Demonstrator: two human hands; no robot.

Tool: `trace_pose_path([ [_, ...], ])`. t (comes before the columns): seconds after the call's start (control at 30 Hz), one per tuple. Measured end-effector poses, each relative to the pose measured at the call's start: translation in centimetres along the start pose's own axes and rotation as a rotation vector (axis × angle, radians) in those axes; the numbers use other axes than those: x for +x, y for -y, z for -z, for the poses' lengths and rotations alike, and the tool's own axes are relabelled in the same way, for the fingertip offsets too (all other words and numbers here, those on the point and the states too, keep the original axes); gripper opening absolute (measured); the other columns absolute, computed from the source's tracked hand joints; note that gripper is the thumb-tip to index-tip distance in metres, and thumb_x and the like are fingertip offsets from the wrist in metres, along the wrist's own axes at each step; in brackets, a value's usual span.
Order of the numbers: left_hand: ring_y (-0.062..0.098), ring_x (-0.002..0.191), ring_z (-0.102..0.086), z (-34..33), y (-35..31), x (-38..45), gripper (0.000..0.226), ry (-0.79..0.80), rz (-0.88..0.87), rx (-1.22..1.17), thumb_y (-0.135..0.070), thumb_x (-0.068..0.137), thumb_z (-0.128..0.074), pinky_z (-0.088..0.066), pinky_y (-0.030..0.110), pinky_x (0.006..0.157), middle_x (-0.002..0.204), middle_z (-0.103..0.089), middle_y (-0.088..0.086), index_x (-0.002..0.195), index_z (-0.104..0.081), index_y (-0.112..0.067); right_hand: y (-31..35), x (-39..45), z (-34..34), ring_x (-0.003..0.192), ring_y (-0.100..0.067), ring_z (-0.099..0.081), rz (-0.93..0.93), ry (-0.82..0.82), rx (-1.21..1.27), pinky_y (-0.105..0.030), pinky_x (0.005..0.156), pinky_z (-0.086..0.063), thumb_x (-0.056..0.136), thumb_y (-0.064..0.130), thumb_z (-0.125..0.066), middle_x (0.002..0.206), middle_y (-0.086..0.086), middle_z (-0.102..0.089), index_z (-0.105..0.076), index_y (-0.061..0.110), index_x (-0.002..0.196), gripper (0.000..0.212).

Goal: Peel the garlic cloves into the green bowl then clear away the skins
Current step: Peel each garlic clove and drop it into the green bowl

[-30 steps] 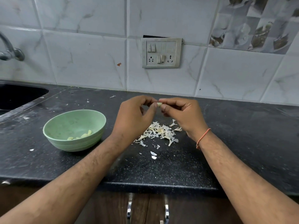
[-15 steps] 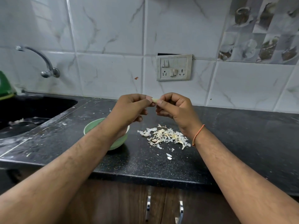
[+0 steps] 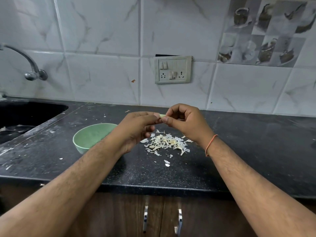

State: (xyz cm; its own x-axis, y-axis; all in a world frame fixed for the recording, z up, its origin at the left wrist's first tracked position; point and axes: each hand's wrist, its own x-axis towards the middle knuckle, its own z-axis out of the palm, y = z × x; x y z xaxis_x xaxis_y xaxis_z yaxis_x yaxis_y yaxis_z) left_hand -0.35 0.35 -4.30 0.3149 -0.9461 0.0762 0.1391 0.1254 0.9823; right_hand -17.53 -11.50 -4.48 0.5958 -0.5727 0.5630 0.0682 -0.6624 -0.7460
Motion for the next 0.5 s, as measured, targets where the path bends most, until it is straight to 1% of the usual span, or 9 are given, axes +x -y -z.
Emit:
trace_pose_path([
  [0.1,0.006,0.061,-0.055,-0.3,1.0,0.5,0.016,0.003,0.022,-0.006,-0.011,0.101,-0.068,-0.041,0.015,0.047,0.093,-0.078,0.004,0.114,-0.075,-0.004,-1.0,-0.3,0.2,0.078,-0.020,-0.069,-0.015,0.028,-0.033,-0.044,0.080,-0.061,0.090,0.019,-0.085,0.084,0.003,-0.075,-0.073,0.015,0.094,0.014],
  [0.2,0.006,0.061,-0.054,-0.4,2.2,1.0,0.016,0.003,0.037,-0.036,-0.009,0.101,-0.068,-0.041,0.016,0.048,0.093,-0.078,0.005,0.114,-0.075,-0.003,-2.2,-0.8,0.0,0.083,-0.038,-0.071,-0.023,0.004,-0.014,-0.055,0.081,-0.062,0.090,0.021,-0.085,0.084,-0.006,-0.076,-0.074,0.023,0.090,0.011],
  [0.23,0.006,0.061,-0.054,-0.4,2.5,1.2,0.015,0.000,0.038,-0.048,-0.009,0.101,-0.068,-0.041,0.016,0.048,0.094,-0.077,0.005,0.113,-0.075,-0.003,-2.5,-1.0,-0.1,0.084,-0.041,-0.071,-0.026,-0.007,-0.005,-0.058,0.081,-0.061,0.090,0.021,-0.085,0.084,-0.009,-0.076,-0.074,0.024,0.088,0.012],
  [0.27,0.006,0.061,-0.054,-0.5,2.9,1.4,0.014,-0.004,0.038,-0.059,-0.009,0.101,-0.068,-0.040,0.016,0.048,0.094,-0.077,0.006,0.112,-0.074,-0.003,-2.8,-1.1,-0.2,0.084,-0.041,-0.072,-0.034,-0.013,0.001,-0.059,0.081,-0.061,0.090,0.020,-0.085,0.084,-0.010,-0.076,-0.074,0.024,0.088,0.012],
  [0.37,0.007,0.061,-0.054,-0.8,4.1,1.9,0.012,-0.024,0.036,-0.084,-0.006,0.101,-0.066,-0.038,0.016,0.047,0.093,-0.076,0.007,0.110,-0.073,-0.003,-3.8,-1.3,-0.3,0.077,-0.027,-0.072,-0.051,-0.013,-0.016,-0.055,0.081,-0.062,0.092,0.018,-0.083,0.084,-0.010,-0.075,-0.073,0.020,0.089,0.011],
  [0.43,0.007,0.061,-0.055,-1.0,5.1,2.2,0.012,-0.037,0.027,-0.086,-0.007,0.101,-0.065,-0.039,0.017,0.047,0.093,-0.074,0.007,0.108,-0.074,-0.003,-4.6,-1.6,-0.4,0.075,-0.023,-0.069,-0.049,-0.005,-0.053,-0.047,0.076,-0.061,0.092,0.020,-0.084,0.082,-0.007,-0.073,-0.071,0.018,0.089,0.013],
  [0.5,0.007,0.063,-0.056,-1.1,6.1,2.6,0.011,-0.058,0.010,-0.080,-0.008,0.102,-0.065,-0.040,0.017,0.048,0.092,-0.072,0.007,0.104,-0.075,-0.005,-5.6,-2.0,-0.4,0.076,-0.014,-0.068,-0.050,-0.003,-0.076,-0.034,0.073,-0.059,0.089,0.020,-0.087,0.082,0.003,-0.073,-0.071,0.017,0.091,0.016],
])
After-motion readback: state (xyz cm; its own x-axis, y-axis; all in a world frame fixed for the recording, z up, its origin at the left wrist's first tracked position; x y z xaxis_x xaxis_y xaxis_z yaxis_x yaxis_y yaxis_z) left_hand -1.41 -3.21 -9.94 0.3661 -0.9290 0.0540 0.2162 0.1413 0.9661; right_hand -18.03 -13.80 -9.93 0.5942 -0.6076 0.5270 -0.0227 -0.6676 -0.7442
